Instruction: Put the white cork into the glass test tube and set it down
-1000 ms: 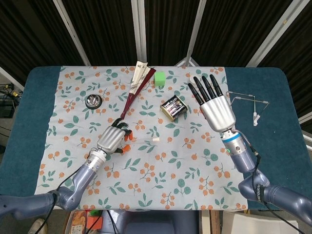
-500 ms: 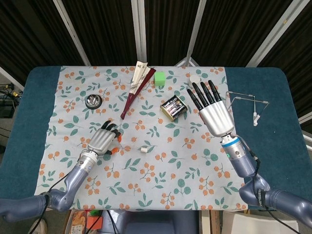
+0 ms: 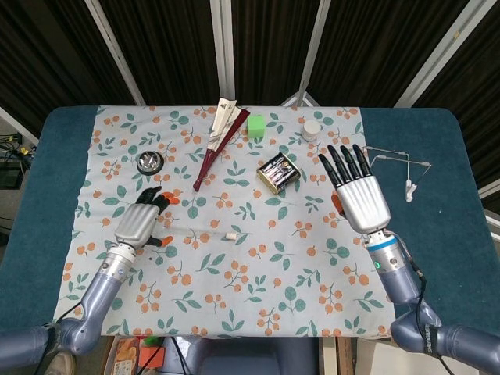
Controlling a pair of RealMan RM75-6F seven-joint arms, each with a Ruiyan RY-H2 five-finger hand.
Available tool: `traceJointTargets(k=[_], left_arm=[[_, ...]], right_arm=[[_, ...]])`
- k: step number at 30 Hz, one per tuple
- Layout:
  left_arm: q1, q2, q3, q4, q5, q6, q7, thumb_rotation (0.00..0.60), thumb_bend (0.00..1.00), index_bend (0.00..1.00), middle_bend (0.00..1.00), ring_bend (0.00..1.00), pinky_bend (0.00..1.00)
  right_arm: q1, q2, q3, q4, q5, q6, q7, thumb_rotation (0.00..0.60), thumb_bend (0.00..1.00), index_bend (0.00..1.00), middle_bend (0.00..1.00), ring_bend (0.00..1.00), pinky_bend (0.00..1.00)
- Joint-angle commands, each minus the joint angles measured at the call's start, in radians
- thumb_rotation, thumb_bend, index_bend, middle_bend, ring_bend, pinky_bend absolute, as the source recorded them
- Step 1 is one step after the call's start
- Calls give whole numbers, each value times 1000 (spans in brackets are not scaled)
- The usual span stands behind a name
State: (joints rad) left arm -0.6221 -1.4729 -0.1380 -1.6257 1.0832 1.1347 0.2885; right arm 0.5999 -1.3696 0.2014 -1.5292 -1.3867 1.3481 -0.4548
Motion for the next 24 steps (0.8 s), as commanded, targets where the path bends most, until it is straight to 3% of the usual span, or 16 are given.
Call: traceJointTargets(k=[1,8,11,20,24], left_arm=[[63,62,18,-52,61,84,-20,600,190,174,90,20,0],[175,164,78,-116,180,234,-68,600,181,97,34,0,0],[241,224,126,-128,250,308,-106,600,179,88,30,0,0],[436,343,252,-124,412,508,-252,600,178,56,25,0,0],[490,356,273,-66,455,565,-299,600,178,55,23,0,0]], right_arm=[[-72,54,-13,-97,91,1,40,600,305,0,2,0,0],[-189,136,-36,-183,187,42,124,600,303,0,0,0,0],[-255,179,-66,-200,195,71,190,600,303,0,0,0,0],[-438,262,-206,-184,51,181,363,600,303,0,0,0,0],[-480,262,-230,-149,-11,230,401,600,303,0,0,0,0]])
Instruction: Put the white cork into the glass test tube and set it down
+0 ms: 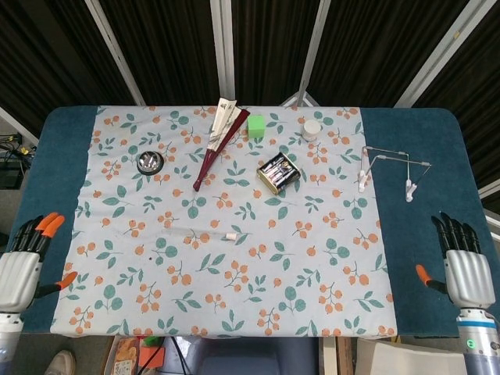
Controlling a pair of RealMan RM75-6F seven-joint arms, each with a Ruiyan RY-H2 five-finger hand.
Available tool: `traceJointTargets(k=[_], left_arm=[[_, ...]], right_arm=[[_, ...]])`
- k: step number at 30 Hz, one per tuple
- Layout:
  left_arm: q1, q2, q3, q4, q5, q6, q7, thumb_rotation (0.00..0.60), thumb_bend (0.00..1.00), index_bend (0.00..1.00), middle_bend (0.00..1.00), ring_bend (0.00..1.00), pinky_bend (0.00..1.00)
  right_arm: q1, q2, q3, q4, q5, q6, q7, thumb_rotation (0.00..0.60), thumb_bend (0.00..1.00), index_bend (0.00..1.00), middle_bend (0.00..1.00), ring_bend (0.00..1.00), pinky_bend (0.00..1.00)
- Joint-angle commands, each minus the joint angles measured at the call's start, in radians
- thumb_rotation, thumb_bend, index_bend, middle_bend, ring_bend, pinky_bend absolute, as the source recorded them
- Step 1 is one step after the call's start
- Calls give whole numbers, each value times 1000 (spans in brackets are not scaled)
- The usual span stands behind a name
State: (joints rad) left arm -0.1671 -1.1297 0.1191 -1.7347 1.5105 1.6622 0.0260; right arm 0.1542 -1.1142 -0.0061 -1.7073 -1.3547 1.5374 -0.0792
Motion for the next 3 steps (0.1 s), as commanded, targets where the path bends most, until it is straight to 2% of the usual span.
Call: traceJointTargets(k=[1,3], left_arm=[[49,15,19,64,31,48,-51,600,178,55,23,0,0],[59,19,13,90,35,57,-71,600,178,55,17,0,0]], right_arm=[[-44,3,-25,38,-58,54,32,600,303,0,0,0,0],[-54,4,-30,39,-79,65,39,600,303,0,0,0,0]])
